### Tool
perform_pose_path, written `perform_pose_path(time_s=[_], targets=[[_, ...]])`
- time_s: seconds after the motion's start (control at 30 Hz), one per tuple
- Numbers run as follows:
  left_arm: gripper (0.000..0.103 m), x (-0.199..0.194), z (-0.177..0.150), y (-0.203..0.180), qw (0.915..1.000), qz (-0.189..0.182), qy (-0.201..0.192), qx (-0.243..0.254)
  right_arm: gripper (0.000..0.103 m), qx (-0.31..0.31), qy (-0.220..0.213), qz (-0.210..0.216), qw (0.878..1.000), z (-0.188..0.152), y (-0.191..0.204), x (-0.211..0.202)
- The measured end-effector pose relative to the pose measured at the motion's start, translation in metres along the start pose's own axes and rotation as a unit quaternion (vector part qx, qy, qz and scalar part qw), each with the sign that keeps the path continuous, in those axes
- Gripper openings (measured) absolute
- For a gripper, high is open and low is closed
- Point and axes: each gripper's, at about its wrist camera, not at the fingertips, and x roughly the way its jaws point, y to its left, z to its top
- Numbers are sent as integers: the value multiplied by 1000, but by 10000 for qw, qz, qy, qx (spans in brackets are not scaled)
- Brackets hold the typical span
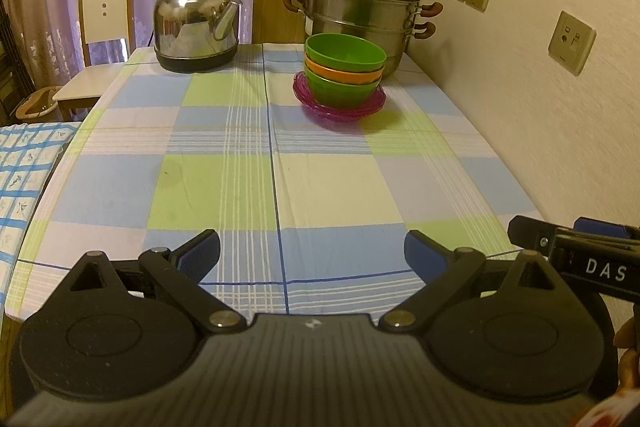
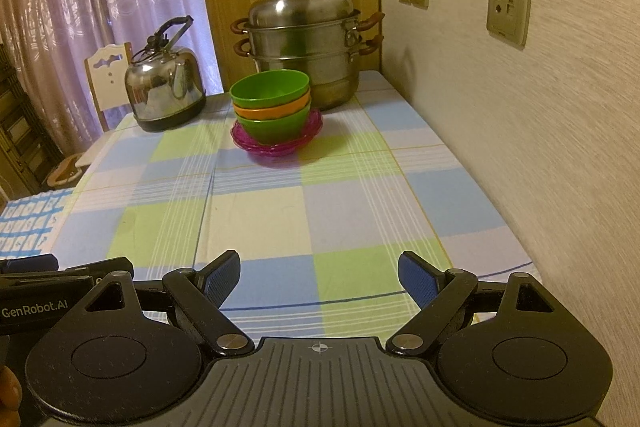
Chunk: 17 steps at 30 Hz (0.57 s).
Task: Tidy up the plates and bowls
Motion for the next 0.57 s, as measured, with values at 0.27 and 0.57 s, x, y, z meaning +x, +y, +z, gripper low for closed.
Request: perform_pose_path(time_s=[0.27,0.57], targets=[[98,1,-3,0,10000,-5,12,-6,86,-3,5,0,10000,0,0,0],[98,1,-7,2,10000,-8,-71,-12,86,-4,16,-1,10000,-3,-1,1]])
